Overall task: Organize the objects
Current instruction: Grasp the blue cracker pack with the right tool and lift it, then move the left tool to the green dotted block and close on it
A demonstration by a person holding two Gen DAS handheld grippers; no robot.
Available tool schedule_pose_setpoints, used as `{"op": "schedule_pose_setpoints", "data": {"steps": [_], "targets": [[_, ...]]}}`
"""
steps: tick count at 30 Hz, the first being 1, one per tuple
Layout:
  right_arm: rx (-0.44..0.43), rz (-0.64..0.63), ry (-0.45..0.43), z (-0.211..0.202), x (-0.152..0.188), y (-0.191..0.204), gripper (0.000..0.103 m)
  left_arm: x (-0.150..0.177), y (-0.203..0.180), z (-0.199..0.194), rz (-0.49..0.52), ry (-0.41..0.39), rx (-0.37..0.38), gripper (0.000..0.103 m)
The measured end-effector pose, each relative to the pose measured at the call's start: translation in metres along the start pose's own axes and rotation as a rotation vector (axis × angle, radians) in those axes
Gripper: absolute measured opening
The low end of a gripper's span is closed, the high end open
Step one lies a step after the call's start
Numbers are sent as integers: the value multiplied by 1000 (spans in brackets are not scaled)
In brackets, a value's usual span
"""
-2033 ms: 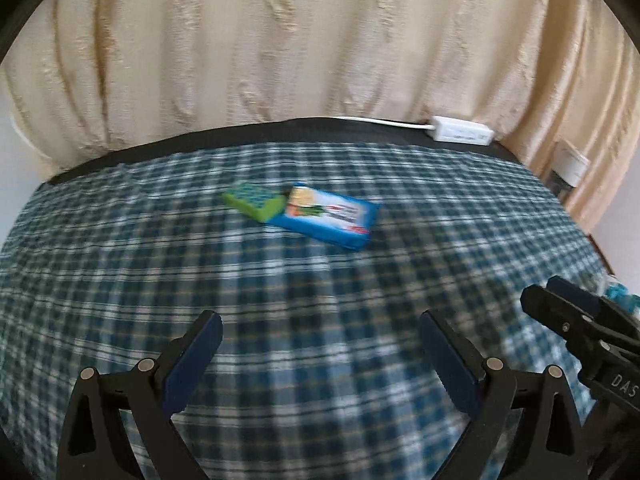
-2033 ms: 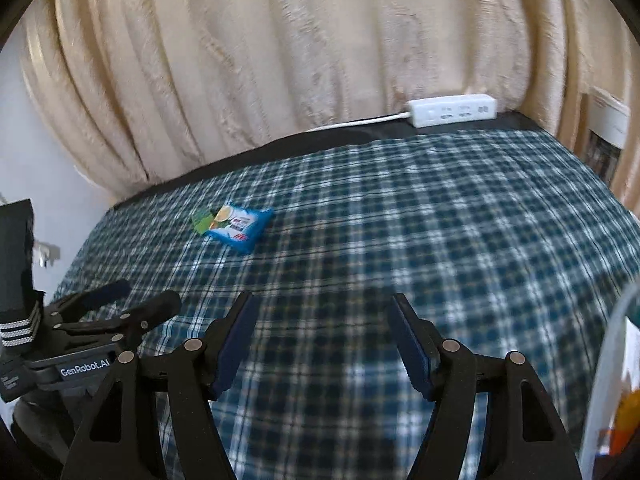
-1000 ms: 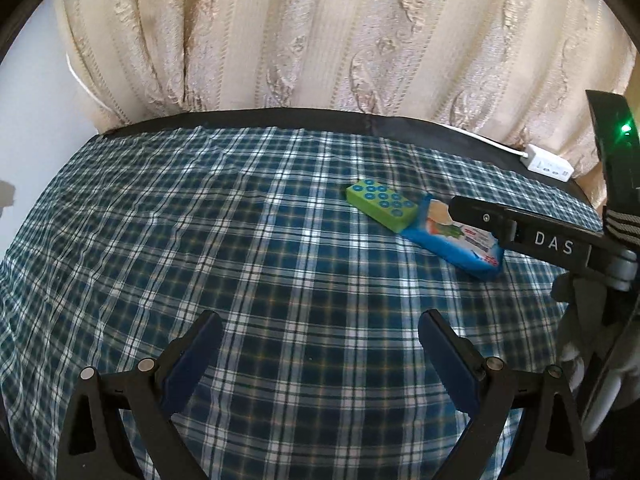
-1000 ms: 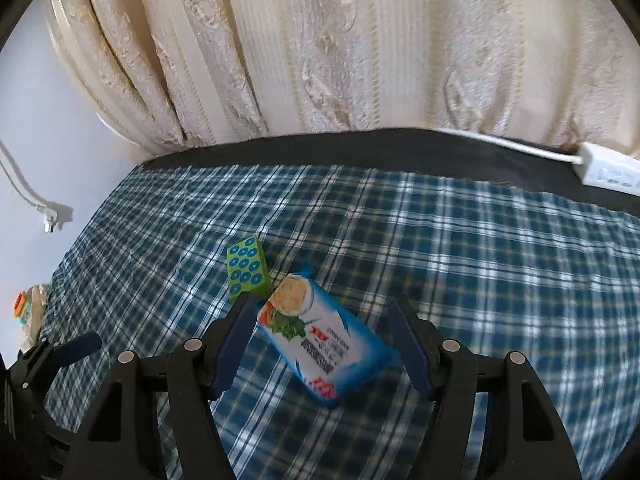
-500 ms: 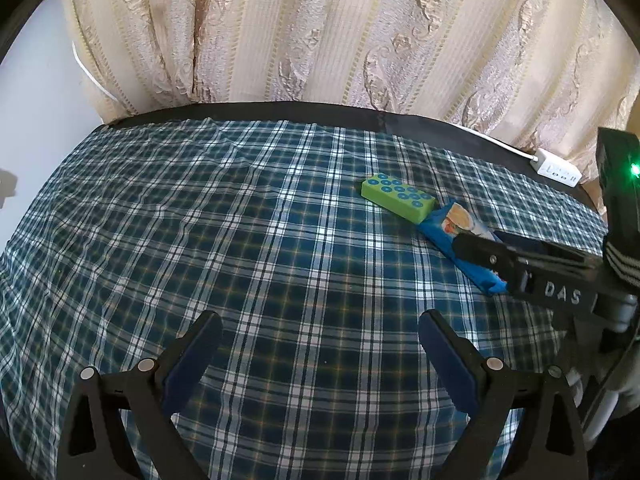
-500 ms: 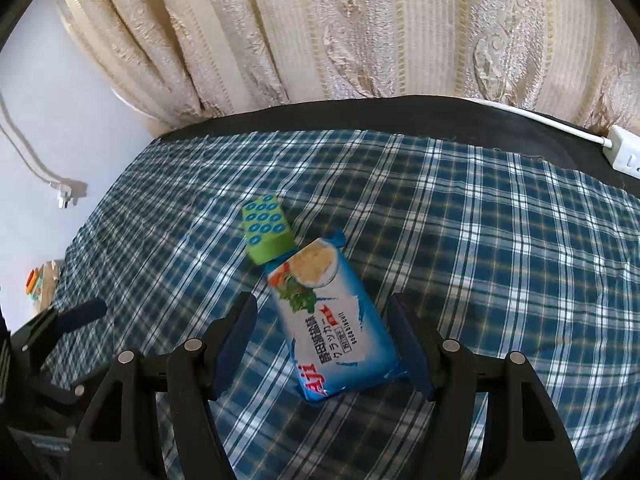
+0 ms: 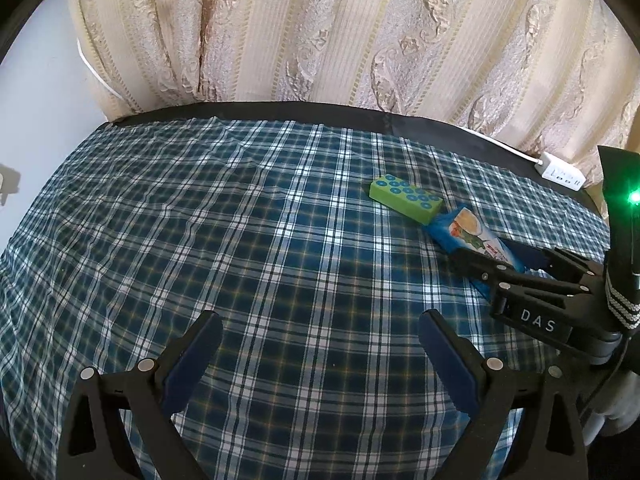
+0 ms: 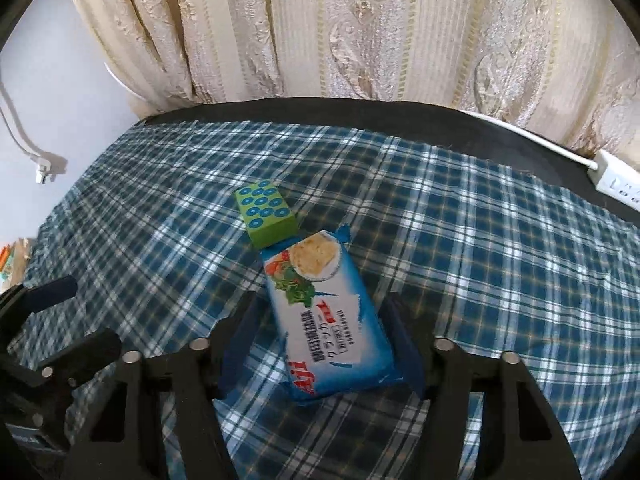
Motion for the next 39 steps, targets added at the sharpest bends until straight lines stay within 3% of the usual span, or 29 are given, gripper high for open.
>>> {"op": "schedule_pose_setpoints", "data": {"steps": [6, 10, 25, 39], "targets": [[6, 37, -14, -7, 3, -10, 42, 1, -2, 2, 7, 4, -8, 100], [18, 78, -23, -14, 7, -21, 41, 1, 0, 4, -22, 15, -39, 100], [41, 220, -59, -65, 44, -63, 41, 0, -12, 18, 18, 60, -51, 100], [-10, 287, -108, -93, 58, -74, 41, -52, -25, 40, 131, 52, -93, 100]]}}
Point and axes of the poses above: each gripper's, at about its wrist camera, not at the fingertips, and z roughly the way its jaws point, y to its left, x to its underside, the point moved 7 cm from there along z, roughly the way its jaws point, and after that the axes turned 14 degrees about z, right-handed, at the moved point
